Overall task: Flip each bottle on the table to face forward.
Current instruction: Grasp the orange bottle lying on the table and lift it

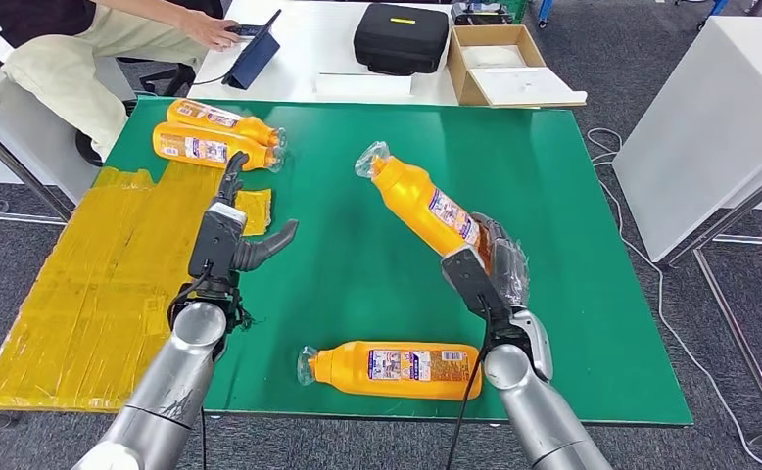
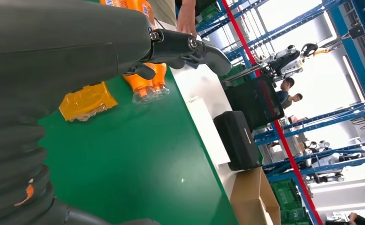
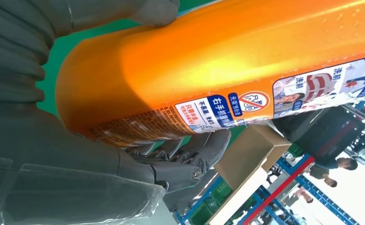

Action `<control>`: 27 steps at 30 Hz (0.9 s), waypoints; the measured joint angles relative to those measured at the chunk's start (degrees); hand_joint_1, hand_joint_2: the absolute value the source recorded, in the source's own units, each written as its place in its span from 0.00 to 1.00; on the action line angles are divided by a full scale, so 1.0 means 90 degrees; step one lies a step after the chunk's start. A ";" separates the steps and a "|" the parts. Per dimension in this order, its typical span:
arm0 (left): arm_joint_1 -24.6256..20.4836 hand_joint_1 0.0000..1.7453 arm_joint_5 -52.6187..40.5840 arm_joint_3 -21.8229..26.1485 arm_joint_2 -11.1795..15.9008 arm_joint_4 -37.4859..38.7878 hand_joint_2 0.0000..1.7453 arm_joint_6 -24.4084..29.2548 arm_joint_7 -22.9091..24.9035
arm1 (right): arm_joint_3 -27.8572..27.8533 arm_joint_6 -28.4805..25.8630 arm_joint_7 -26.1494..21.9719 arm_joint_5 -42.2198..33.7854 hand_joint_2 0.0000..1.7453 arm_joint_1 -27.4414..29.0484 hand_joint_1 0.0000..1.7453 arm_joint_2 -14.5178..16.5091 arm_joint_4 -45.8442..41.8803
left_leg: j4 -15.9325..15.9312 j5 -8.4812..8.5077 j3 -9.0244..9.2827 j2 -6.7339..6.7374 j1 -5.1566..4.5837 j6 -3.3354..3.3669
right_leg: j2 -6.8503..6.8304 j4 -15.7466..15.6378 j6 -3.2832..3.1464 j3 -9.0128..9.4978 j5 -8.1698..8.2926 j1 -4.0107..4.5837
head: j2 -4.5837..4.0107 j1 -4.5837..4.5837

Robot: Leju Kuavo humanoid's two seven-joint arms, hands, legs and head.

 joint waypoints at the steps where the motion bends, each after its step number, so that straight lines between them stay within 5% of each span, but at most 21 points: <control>1: -0.0004 0.00 0.0066 -0.0007 -0.0001 0.0002 1.00 0.0013 -0.0007 | -0.0012 -0.0047 -0.0038 -0.0064 1.00 0.0005 1.00 0.0002 -0.0009 | 0.0000 0.0000 -0.0001 0.0000 0.0000 0.0000 | 0.0000 0.0000 0.0000 -0.0001 0.0000 0.0000 | 0.0000 0.0001; 9: -0.0376 0.00 0.1968 -0.0008 -0.0085 0.0334 1.00 -0.0117 -0.0111 | -0.0270 -0.0762 -0.0997 -0.1330 1.00 -0.0174 1.00 0.0280 0.0036 | 0.0000 0.0001 -0.0005 0.0002 0.0000 0.0000 | 0.0000 0.0001 0.0001 -0.0003 0.0002 -0.0001 | 0.0000 0.0001; 16: -0.0691 0.00 0.3838 -0.0029 -0.0339 0.0686 1.00 -0.1537 0.0512 | -0.0271 -0.1262 -0.1420 -0.1579 1.00 -0.0700 1.00 0.0796 0.0519 | 0.0000 0.0004 -0.0005 0.0002 0.0000 0.0002 | 0.0001 0.0002 0.0001 -0.0003 0.0003 -0.0001 | 0.0000 0.0000; 27: -0.0882 0.00 0.4207 -0.0171 -0.0567 0.0852 1.00 -0.1858 0.0715 | -0.0236 -0.1308 -0.1507 -0.1619 1.00 -0.1030 1.00 0.1194 0.1022 | 0.0000 0.0001 -0.0007 -0.0001 0.0000 0.0000 | 0.0000 0.0002 0.0000 -0.0004 0.0001 -0.0001 | 0.0000 0.0001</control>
